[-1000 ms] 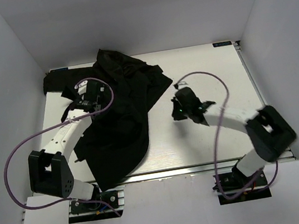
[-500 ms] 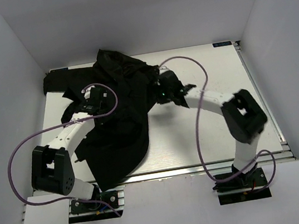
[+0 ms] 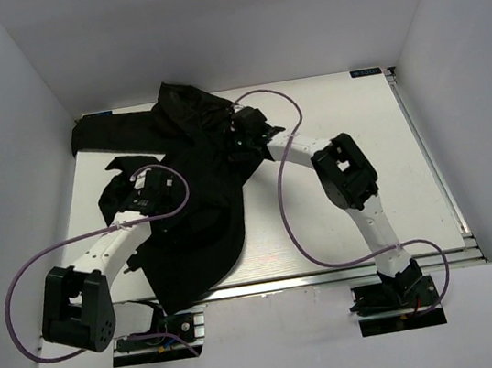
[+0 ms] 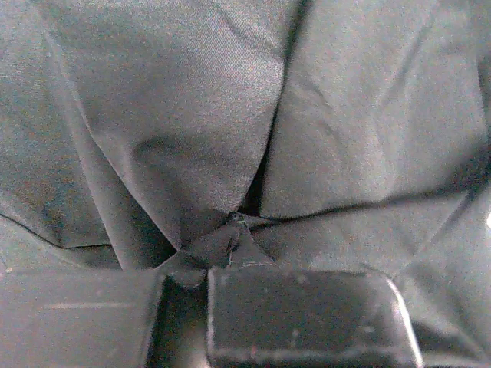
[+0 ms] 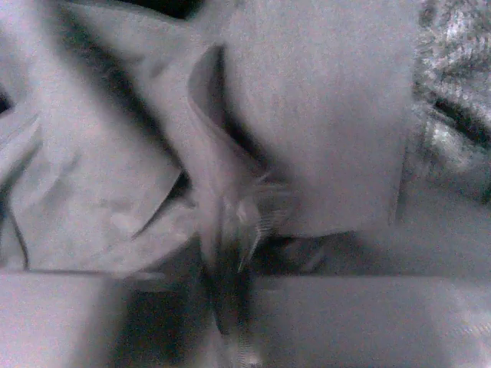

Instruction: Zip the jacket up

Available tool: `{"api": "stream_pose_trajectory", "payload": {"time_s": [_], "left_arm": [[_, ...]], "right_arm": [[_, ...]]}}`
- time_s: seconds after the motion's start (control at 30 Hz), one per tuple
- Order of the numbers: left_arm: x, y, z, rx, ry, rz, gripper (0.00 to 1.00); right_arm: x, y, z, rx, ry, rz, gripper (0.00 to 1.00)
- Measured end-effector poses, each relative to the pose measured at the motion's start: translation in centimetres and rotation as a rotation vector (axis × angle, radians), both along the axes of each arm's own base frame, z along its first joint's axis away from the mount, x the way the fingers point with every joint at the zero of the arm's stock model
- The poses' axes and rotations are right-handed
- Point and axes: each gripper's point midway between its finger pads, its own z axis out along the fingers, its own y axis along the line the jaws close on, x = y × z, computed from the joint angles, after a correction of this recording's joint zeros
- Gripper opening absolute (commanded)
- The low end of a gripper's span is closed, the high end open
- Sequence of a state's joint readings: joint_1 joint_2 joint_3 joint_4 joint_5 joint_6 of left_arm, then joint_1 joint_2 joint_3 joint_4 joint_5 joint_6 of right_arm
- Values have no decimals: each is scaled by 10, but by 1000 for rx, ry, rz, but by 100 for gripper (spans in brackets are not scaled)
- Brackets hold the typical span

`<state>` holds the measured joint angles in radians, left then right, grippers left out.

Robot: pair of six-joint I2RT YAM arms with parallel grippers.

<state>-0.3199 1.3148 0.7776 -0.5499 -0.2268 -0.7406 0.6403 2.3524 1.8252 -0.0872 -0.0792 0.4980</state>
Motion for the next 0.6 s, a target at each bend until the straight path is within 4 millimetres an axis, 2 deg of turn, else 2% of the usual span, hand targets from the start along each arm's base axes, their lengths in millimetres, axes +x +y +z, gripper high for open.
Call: {"api": "stream_pose_trajectory", "payload": {"time_s": [0.07, 0.17, 0.37, 0.4, 0.47, 0.5, 0.57, 0.6], "left_arm": [[0, 0, 4, -3, -10, 1, 0], [-4, 2, 4, 6, 9, -1, 0], [7, -6, 22, -7, -24, -47, 0], [9, -8, 24, -15, -30, -61, 0], [10, -12, 27, -25, -34, -91, 0], [10, -14, 28, -28, -35, -104, 0], [12, -17, 35, -30, -41, -132, 0], [14, -18, 39, -29, -48, -146, 0]], "right_arm": [[-14, -9, 0, 11, 8, -5, 0], [-48, -42, 10, -12, -1, -31, 0], [-130, -123, 65, -24, -96, -119, 2], [-145, -137, 68, -17, -106, -129, 23], [-178, -160, 59, -19, -83, -136, 35], [-194, -172, 49, -27, -67, -134, 52], [-226, -193, 27, -58, -13, -117, 62], [-239, -201, 20, -73, 4, -106, 71]]}}
